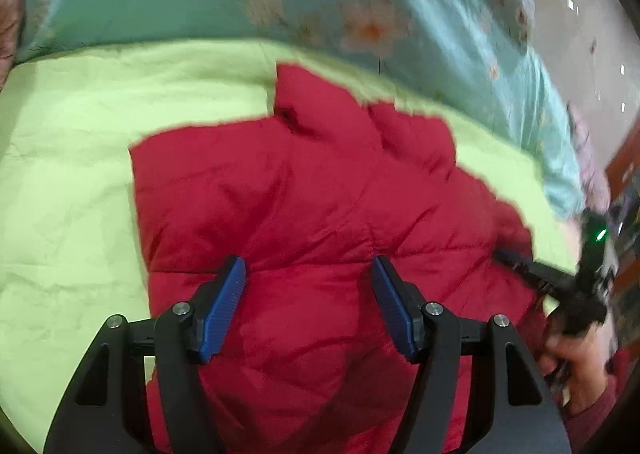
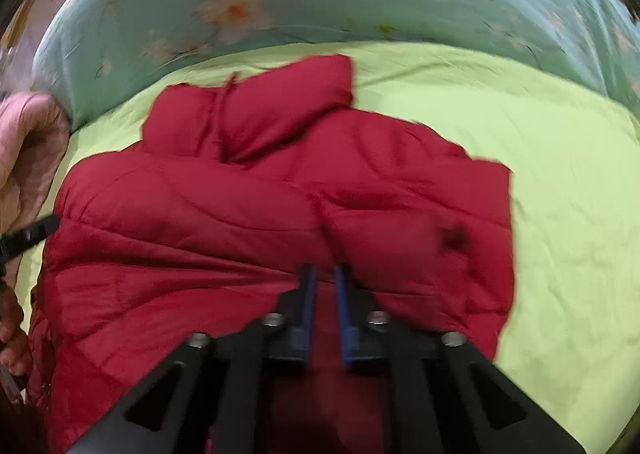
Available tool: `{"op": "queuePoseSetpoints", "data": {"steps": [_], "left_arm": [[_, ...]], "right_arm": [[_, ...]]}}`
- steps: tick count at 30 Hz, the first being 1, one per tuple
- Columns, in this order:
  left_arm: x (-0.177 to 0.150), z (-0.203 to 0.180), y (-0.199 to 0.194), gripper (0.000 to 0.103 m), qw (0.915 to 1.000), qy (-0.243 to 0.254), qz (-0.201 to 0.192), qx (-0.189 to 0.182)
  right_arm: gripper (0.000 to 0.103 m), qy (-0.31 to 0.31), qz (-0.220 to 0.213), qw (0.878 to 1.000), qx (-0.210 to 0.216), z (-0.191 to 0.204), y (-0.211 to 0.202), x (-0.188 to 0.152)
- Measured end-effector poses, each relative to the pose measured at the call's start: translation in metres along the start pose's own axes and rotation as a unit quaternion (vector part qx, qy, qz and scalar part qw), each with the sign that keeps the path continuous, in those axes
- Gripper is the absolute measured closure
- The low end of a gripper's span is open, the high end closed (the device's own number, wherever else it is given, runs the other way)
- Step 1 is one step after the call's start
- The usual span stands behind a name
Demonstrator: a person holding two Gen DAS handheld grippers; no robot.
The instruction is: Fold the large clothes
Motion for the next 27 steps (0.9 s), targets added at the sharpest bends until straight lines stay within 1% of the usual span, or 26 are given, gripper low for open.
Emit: {"op": "queuePoseSetpoints", "data": {"steps": [1,5,8,9,11,12,14,15,16,17,18,19,20,21,24,27], "left_arm": [[-0.005,0.002,0.007,0.041,0.9999,0.006,0.008,0.011],[-0.009,0.010,0.019,0.043,0.9997,-0.010,0.019,0.014],[-0.010,0.013,0.022,0.043,0.9993,-0.002,0.019,0.032],[-0.011,0.012,0.022,0.043,0.9989,0.007,0.017,0.042],[-0.012,0.010,0.021,0.043,0.9984,0.017,0.015,0.052],[-0.012,0.010,0.021,0.043,0.9983,0.018,0.015,0.054],[-0.011,0.010,0.022,0.043,0.9982,0.018,0.014,0.055],[-0.011,0.010,0.022,0.043,0.9982,0.019,0.013,0.056],[-0.011,0.010,0.021,0.043,0.9980,0.021,0.011,0.058],[-0.010,0.010,0.021,0.043,0.9979,0.022,0.010,0.059],[-0.010,0.010,0.022,0.043,0.9979,0.023,0.009,0.060],[-0.010,0.010,0.022,0.043,0.9978,0.024,0.008,0.061],[-0.010,0.010,0.022,0.043,0.9978,0.024,0.006,0.061],[-0.010,0.010,0.023,0.043,0.9977,0.028,0.004,0.062],[-0.011,0.010,0.025,0.042,0.9969,0.035,-0.006,0.070],[-0.011,0.010,0.025,0.042,0.9967,0.036,-0.006,0.073]], "right_arm": [[0.102,0.012,-0.002,1.000,0.008,-0.004,-0.001,-0.003],[0.103,0.040,-0.007,0.999,0.030,-0.013,-0.001,-0.008],[0.103,0.024,-0.007,1.000,0.019,-0.010,0.003,-0.006],[0.103,0.023,-0.006,1.000,0.018,-0.010,0.004,-0.005],[0.103,0.025,-0.018,0.999,0.023,-0.007,-0.004,-0.001],[0.098,0.027,-0.027,0.999,0.023,-0.005,-0.014,0.000],[0.093,0.021,-0.057,0.998,0.021,0.004,-0.039,0.003],[0.089,0.010,-0.070,0.997,0.013,0.008,-0.049,0.005],[0.086,-0.002,-0.079,0.997,0.004,0.012,-0.056,0.006],[0.084,-0.014,-0.079,0.997,-0.007,0.013,-0.057,0.007],[0.080,-0.023,-0.067,0.997,-0.019,0.012,-0.053,0.005],[0.080,-0.034,-0.039,0.998,-0.040,0.007,-0.042,-0.001],[0.081,-0.037,-0.017,0.998,-0.050,0.000,-0.031,-0.006],[0.083,-0.033,-0.001,0.998,-0.047,-0.006,-0.020,-0.012],[0.083,-0.010,0.003,1.000,-0.022,-0.016,-0.009,-0.013],[0.083,-0.008,0.006,1.000,-0.018,-0.018,-0.005,-0.012]]}}
Point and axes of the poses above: each gripper's, at about its wrist camera, not at the fingertips, and y roughly the way its jaws point, z to its left, x to its top, the point moved 9 cm from there along y, roughly the way its jaws point, and after that the axes turned 7 degrees about x, right-handed, at the moved point
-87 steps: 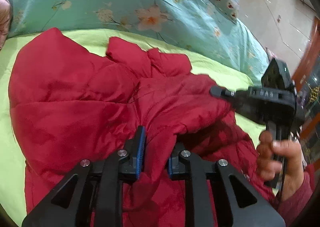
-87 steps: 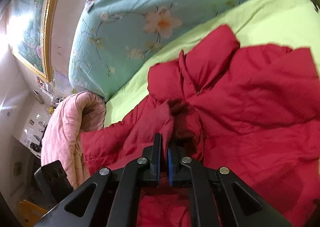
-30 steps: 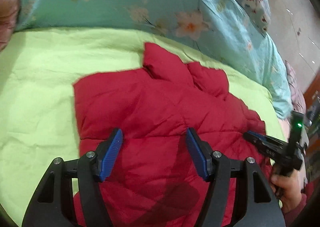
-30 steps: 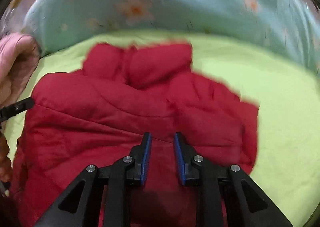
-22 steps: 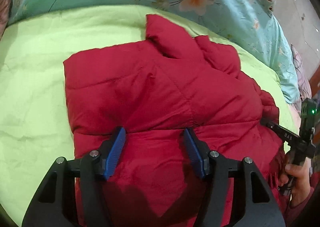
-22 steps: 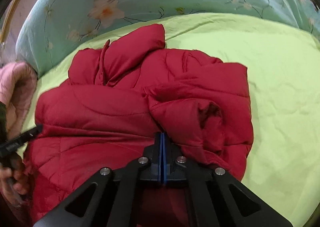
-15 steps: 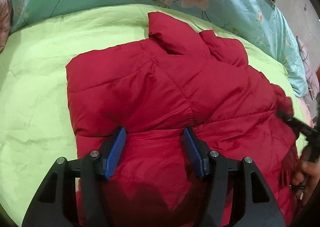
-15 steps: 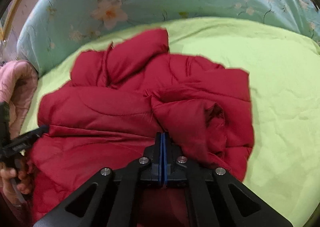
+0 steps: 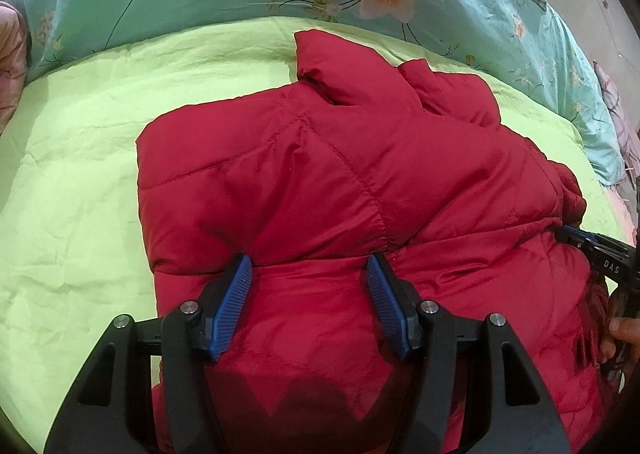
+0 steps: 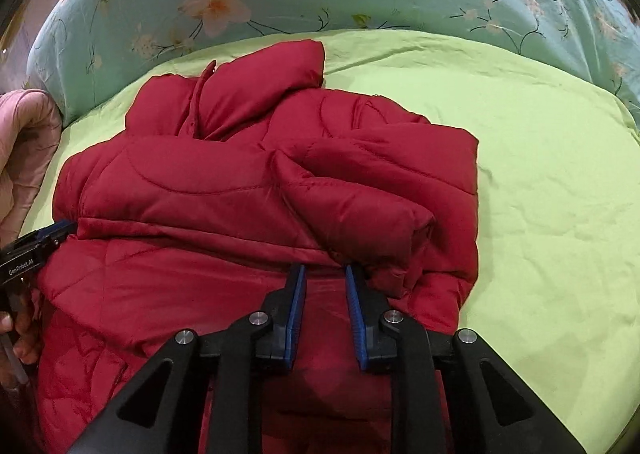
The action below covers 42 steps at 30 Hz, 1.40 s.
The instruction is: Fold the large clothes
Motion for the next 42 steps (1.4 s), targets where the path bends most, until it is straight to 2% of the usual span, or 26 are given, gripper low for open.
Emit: {"op": "queuePoseSetpoints", "data": {"steps": [6,8,11,19,22,28,34,42], "left_arm": [[-0.003,0.006,-0.022,0.043,0.9996,0.017,-0.005,0.021],[-0.004,0.012,-0.036,0.043,0.9994,0.012,-0.010,0.030],[-0.011,0.022,-0.061,0.043,0.9991,-0.001,-0.019,0.037],[-0.056,0.049,-0.109,0.043,0.9984,-0.049,-0.010,0.025],[-0.078,0.052,-0.124,0.043,0.9979,-0.064,-0.006,0.012],[-0.120,0.063,-0.150,0.043,0.9972,-0.073,-0.005,0.016],[-0.151,0.079,-0.163,0.042,0.9967,-0.080,0.009,0.013],[-0.180,0.090,-0.171,0.042,0.9953,-0.094,0.025,0.008]], "right_arm": [[0.083,0.024,-0.013,0.999,0.019,-0.001,-0.015,0.000],[0.079,0.022,-0.020,0.999,0.014,0.001,-0.029,-0.006],[0.079,0.025,-0.031,0.999,0.011,0.002,-0.050,-0.013],[0.075,0.027,-0.041,0.998,0.031,0.017,-0.099,-0.043],[0.064,0.027,-0.036,0.998,0.041,0.026,-0.112,-0.063],[0.062,0.034,-0.027,0.998,0.055,0.039,-0.140,-0.110],[0.056,0.045,-0.025,0.997,0.053,0.037,-0.165,-0.145],[0.049,0.071,-0.038,0.996,0.044,0.023,-0.193,-0.167]]}}
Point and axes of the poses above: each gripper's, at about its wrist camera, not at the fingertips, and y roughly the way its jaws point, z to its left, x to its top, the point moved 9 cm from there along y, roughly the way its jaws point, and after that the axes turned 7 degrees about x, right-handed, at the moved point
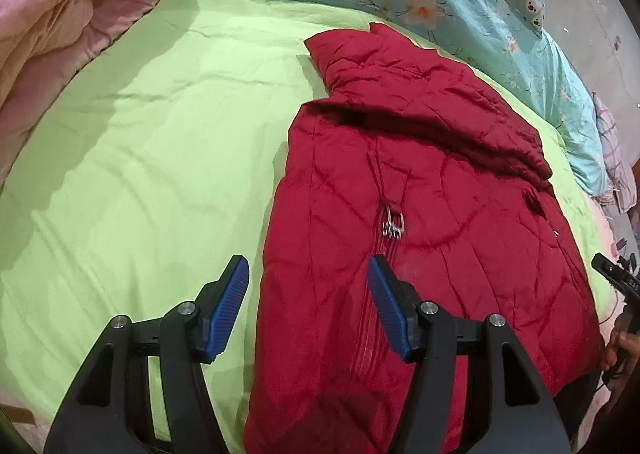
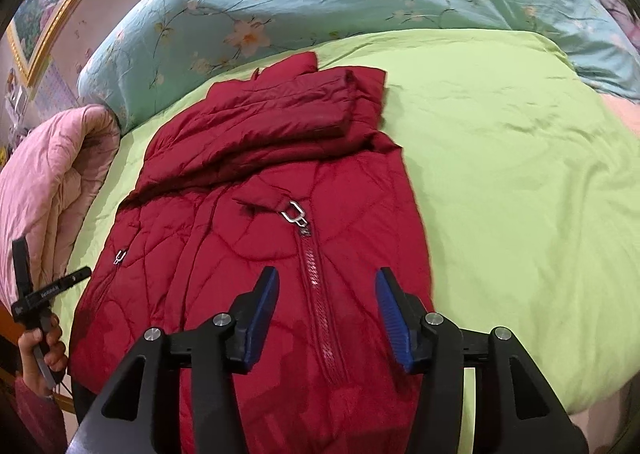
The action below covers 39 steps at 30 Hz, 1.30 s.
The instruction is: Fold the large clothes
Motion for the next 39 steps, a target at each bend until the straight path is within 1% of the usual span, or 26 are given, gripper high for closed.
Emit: {"op": "queuePoseSetpoints", "data": {"steps": [1,3,6,7,11,21,26,30,32,36,37,39], "left_arm": [[-0.002,0.001,-0.001,0.042,1.0000,-0.004,0.002,-0.004],[-0.007,0.003,-0.004,0.042,0.9998,-0.012,0.006,-0.012],[-0.012,0.006,-0.008,0.042,0.9994,-0.021,0.012,-0.025],[-0.014,0.007,-0.009,0.040,0.9992,-0.024,0.015,-0.027],[-0.024,0.012,-0.013,0.039,0.9987,-0.030,0.026,-0.032],[-0.048,0.008,-0.014,0.039,0.9964,-0.024,0.061,-0.053],[-0.059,0.003,-0.012,0.039,0.9958,-0.014,0.074,-0.052],[-0.067,0.000,-0.010,0.039,0.9952,-0.006,0.082,-0.052],[-0.072,-0.002,-0.009,0.032,0.9948,-0.004,0.088,-0.051],[-0.083,-0.005,-0.011,0.029,0.9942,0.005,0.094,-0.052],[-0.088,-0.007,-0.012,0.026,0.9937,0.009,0.099,-0.053],[-0.096,-0.010,-0.013,0.025,0.9924,0.019,0.108,-0.055]], "right_arm": [[0.047,0.003,-0.002,1.000,0.000,-0.002,-0.003,-0.002],[0.041,0.008,-0.006,1.000,-0.002,-0.005,-0.009,-0.005],[0.040,0.016,-0.008,1.000,-0.005,-0.012,-0.016,-0.009],[0.040,0.018,-0.008,1.000,-0.005,-0.014,-0.018,-0.010],[0.035,0.033,-0.011,0.999,-0.007,-0.024,-0.026,-0.016],[0.034,0.045,0.000,0.999,0.001,-0.035,-0.030,-0.035],[0.033,0.054,0.004,0.999,-0.003,-0.043,-0.032,-0.041],[0.033,0.055,0.018,0.998,-0.004,-0.044,-0.032,-0.052],[0.033,0.053,0.027,0.998,-0.005,-0.042,-0.030,-0.059],[0.033,0.051,0.054,0.997,0.011,-0.035,-0.024,-0.080],[0.033,0.051,0.059,0.997,0.014,-0.033,-0.024,-0.085],[0.033,0.050,0.062,0.997,0.018,-0.030,-0.024,-0.093]]}}
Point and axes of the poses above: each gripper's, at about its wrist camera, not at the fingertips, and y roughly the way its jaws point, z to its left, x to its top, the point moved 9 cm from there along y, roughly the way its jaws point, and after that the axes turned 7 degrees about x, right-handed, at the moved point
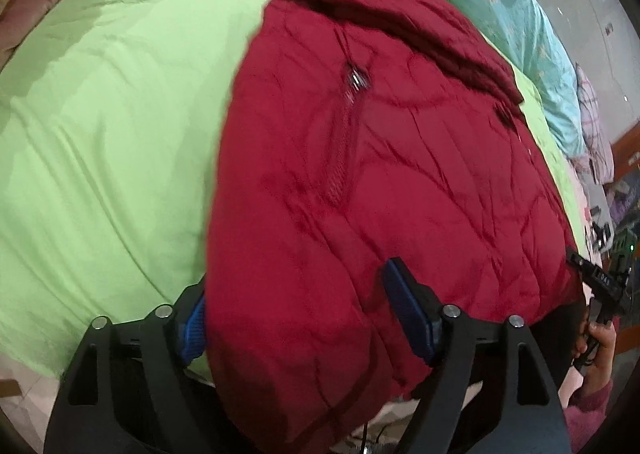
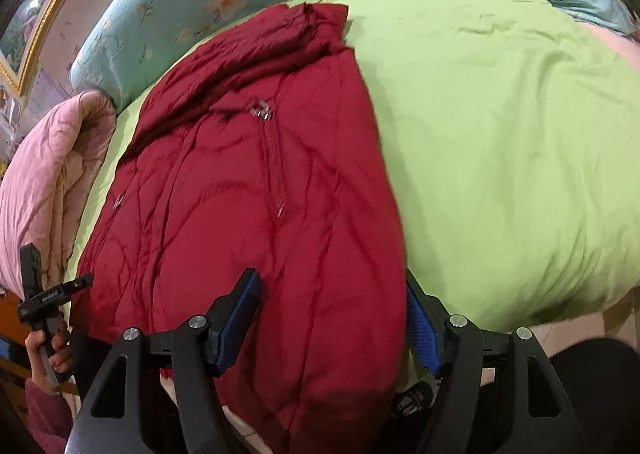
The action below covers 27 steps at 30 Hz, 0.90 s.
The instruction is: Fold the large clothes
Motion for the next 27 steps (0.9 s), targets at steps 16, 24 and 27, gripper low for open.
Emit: {"op": "queuePoseSetpoints", "data": {"steps": [16,24,27], "left_arm": [[-0.001,-0.025,-0.015,0.083,0.9976,0.057,-0.033,0.024],[-0.003,-0.023,-0.006,0.073,0.9992,0.035,-0.010,0.013],[0.000,-0.028,-0.013,0.084,0.9979,0.055,-0.027,0.022]], "right_arm": [[0.078,-0.035,0.000,0.999,0.025,0.033,-0.006,-0.009],[0.061,-0.010,0.003,0.999,0.046,0.026,-0.004,-0.016],[0.070,-0.014,0.003,0.999,0.041,0.027,-0.004,-0.017]]}}
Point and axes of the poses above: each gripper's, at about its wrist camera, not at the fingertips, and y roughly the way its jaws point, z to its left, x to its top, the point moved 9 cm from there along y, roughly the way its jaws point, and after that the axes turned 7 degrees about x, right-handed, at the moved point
